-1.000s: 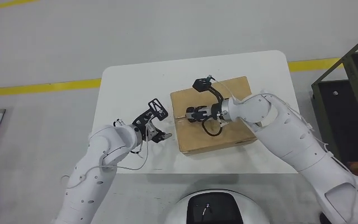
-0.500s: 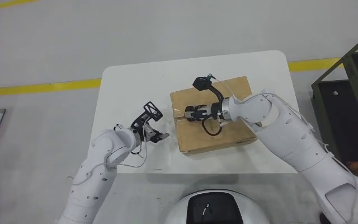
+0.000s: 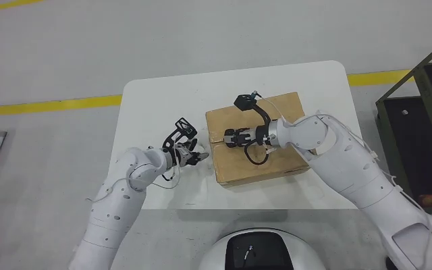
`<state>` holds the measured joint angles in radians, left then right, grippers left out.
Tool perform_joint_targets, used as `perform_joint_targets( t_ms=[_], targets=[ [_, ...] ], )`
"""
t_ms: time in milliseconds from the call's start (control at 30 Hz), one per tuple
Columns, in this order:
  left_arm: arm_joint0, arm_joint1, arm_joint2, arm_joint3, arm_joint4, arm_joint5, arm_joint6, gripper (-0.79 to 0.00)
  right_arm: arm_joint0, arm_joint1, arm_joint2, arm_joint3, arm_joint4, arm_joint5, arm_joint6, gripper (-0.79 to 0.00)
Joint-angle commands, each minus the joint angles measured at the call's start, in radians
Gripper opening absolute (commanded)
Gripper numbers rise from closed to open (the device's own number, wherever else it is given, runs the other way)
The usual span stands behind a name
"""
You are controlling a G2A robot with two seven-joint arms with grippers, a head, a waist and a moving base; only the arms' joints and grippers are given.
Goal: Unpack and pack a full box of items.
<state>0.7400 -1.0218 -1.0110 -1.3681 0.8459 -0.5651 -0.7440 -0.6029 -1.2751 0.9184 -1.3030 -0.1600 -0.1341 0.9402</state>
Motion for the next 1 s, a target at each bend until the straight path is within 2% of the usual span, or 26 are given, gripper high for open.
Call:
perform_joint_targets(
  t_ms=[0, 33, 100, 167, 267, 300, 600, 967],
  targets=[
    [-0.003, -0.002, 0.005, -0.001, 0.001, -0.011, 0.010, -0.302, 0.000, 0.000, 0.000, -0.001, 0.001, 0.002, 0.001, -0.785],
    [-0.005, -0.002, 0.008, -0.003, 0.010, -0.016, 0.012, -0.271, 0.000, 0.000, 0.001, -0.001, 0.000, 0.003, 0.001, -0.785],
    [-0.004, -0.003, 0.012, -0.006, 0.021, -0.019, 0.018, -0.280, 0.001, -0.001, 0.000, -0.001, 0.000, 0.003, 0.003, -0.785],
    [-0.004, -0.003, 0.014, -0.009, 0.029, -0.021, 0.023, -0.348, 0.002, -0.002, -0.001, 0.001, -0.001, 0.004, 0.003, -0.785],
    [-0.004, -0.004, 0.016, -0.012, 0.027, -0.031, 0.029, -0.628, 0.004, -0.003, -0.004, 0.005, 0.001, 0.003, 0.004, -0.785],
    [-0.004, -0.005, 0.016, -0.015, 0.026, -0.036, 0.034, -0.785, 0.005, -0.003, -0.004, 0.007, 0.001, 0.002, 0.004, -0.785],
    [0.005, 0.000, -0.008, -0.027, 0.045, -0.025, 0.056, -0.785, 0.006, -0.005, -0.002, 0.015, -0.001, 0.003, 0.005, -0.785],
    [0.066, 0.023, -0.084, -0.126, 0.160, 0.033, 0.079, -0.785, 0.005, -0.004, 0.003, 0.015, -0.010, 0.012, 0.010, -0.785]
  ],
)
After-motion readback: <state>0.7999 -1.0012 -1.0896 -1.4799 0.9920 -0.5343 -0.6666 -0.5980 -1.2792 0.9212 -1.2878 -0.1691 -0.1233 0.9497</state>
